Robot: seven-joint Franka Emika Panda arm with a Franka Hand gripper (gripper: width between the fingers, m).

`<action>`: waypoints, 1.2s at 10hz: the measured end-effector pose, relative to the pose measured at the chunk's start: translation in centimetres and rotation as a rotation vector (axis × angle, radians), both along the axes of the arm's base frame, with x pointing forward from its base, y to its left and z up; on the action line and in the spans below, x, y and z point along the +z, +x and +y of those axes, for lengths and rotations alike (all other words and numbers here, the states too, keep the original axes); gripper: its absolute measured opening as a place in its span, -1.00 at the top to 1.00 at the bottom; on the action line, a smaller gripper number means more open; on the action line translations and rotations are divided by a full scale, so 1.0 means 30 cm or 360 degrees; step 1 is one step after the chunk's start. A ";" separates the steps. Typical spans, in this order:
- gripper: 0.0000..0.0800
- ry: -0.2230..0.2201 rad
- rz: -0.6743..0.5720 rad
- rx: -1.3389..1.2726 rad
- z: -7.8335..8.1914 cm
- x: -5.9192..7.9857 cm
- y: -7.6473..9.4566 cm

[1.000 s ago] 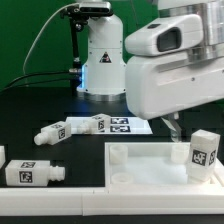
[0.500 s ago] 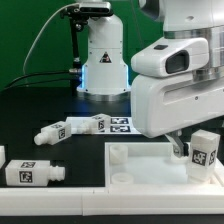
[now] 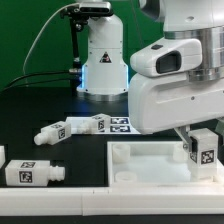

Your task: Assemble square table

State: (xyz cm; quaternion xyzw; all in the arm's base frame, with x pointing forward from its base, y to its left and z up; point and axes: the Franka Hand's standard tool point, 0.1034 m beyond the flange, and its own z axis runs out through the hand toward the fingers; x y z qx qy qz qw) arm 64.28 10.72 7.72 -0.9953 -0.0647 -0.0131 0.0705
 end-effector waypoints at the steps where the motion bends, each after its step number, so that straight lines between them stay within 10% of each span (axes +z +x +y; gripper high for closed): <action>1: 0.29 0.0002 0.0013 -0.0192 -0.002 -0.004 0.001; 8: 0.28 0.0087 0.0115 -0.1859 -0.016 -0.009 -0.005; 11: 0.28 0.0084 0.0116 -0.1797 -0.018 -0.010 -0.007; 12: -0.11 0.0051 0.0129 -0.1601 -0.013 -0.008 -0.017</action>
Offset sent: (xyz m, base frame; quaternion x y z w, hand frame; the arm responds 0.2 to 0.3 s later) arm -0.0101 0.0026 -0.0048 -0.0216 0.0420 0.3519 0.9348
